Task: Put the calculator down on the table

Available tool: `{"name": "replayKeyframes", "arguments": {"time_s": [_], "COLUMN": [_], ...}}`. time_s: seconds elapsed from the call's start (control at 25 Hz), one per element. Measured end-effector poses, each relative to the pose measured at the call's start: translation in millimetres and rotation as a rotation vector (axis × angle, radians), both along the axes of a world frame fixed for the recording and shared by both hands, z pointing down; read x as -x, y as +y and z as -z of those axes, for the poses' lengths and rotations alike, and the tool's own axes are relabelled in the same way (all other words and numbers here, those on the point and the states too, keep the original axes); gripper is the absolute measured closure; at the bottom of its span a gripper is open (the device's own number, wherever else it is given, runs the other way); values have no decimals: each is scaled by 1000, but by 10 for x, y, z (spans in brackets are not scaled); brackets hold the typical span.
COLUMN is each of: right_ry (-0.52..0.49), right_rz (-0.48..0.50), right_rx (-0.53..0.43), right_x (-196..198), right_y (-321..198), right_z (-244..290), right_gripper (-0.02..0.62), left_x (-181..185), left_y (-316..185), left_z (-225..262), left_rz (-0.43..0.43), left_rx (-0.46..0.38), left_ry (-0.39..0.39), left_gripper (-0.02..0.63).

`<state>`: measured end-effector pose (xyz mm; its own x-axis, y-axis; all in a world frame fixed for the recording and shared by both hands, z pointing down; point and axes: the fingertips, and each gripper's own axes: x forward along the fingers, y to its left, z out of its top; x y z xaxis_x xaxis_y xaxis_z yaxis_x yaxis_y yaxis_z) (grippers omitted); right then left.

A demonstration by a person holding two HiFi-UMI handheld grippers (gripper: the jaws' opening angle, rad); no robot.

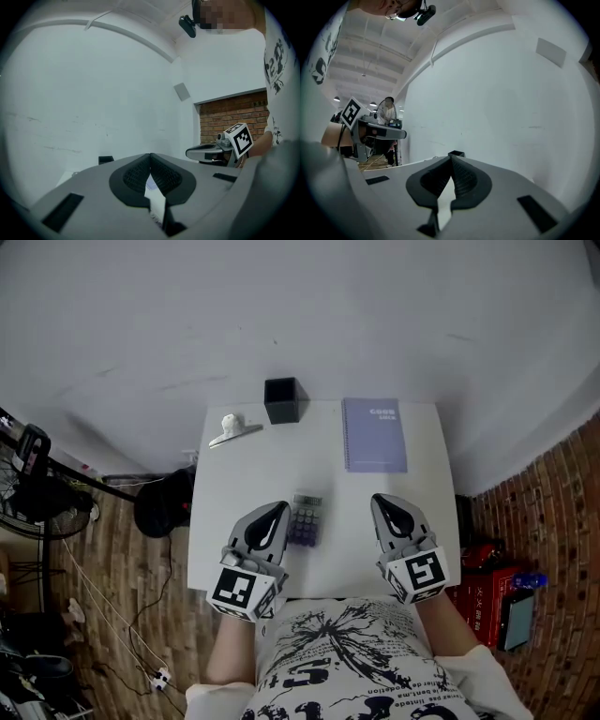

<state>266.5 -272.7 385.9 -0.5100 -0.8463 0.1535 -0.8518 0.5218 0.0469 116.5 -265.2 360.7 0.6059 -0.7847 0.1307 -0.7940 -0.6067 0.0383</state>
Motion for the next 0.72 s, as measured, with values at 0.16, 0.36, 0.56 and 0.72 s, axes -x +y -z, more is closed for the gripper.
{"name": "replayKeyframes", "arguments": {"time_s": [0.16,0.36,0.56,0.72], "right_ry": [-10,-7,-3,3], "right_rz": [-16,-20,-18,-18], "right_rx": [16,24,27,32], "right_x": [-23,-8,-10,-23], "right_y": [2,12,14,56], "right_z": [-31,-54,-70,-99], "right_gripper": [583,583,582,582], "left_x": [-13,11,-18,-40], "left_y": [32,31,55,113], "left_z": [16,24,4,-13], "left_rz": [-3,3,3,3], "left_rx": [-2,1,0,3], "left_ry": [-1,-7,-9,-6], "left_gripper": [592,592,592,592]}}
